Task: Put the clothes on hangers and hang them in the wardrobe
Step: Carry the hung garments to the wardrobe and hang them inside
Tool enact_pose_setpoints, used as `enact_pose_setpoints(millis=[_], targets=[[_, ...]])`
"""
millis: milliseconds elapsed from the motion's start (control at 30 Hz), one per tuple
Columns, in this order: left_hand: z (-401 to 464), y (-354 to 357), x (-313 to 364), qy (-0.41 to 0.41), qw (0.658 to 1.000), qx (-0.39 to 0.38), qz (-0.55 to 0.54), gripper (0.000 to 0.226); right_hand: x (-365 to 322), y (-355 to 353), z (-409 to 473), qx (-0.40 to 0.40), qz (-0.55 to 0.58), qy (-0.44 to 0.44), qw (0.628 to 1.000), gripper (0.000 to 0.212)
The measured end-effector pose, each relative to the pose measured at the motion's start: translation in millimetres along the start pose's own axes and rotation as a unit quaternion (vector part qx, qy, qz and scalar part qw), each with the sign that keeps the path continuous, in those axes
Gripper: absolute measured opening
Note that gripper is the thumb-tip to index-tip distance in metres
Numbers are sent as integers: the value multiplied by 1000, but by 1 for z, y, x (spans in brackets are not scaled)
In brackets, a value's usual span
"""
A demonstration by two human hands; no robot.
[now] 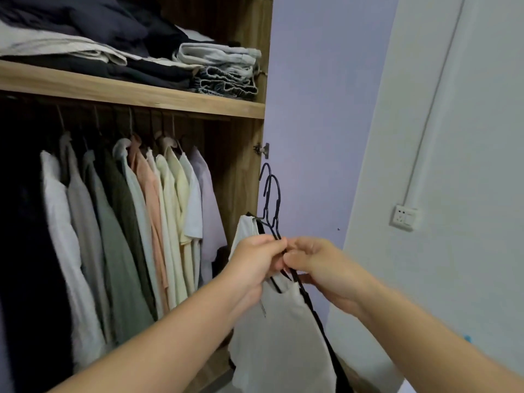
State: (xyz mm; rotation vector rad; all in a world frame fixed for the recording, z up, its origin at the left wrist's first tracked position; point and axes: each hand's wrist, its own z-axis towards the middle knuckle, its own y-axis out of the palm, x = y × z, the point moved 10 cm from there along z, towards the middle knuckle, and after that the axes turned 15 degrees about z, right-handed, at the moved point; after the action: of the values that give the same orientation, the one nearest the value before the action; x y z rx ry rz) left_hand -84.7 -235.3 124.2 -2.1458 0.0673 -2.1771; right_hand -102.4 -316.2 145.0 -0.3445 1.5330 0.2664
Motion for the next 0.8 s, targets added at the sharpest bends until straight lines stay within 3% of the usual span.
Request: enact_pose_setpoints(millis=[167,300,467,667,800], targets=[[54,-15,1,0,999,39,2,15,23,-20,36,38,-22,18,999,6],[101,-35,-6,0,997,71,23,16,38,-12,71,36,8,-5,999,19],[163,-52,-13,14,996,28,86,28,39,-9,146,113,-8,-65,991,21],[238,-82,-13,16,991,-129,-22,19,21,15,240,130,8,-119,984,29],[295,-111,-5,35,995,-99,-4,31,10,15,286,148,46,-150,976,29]])
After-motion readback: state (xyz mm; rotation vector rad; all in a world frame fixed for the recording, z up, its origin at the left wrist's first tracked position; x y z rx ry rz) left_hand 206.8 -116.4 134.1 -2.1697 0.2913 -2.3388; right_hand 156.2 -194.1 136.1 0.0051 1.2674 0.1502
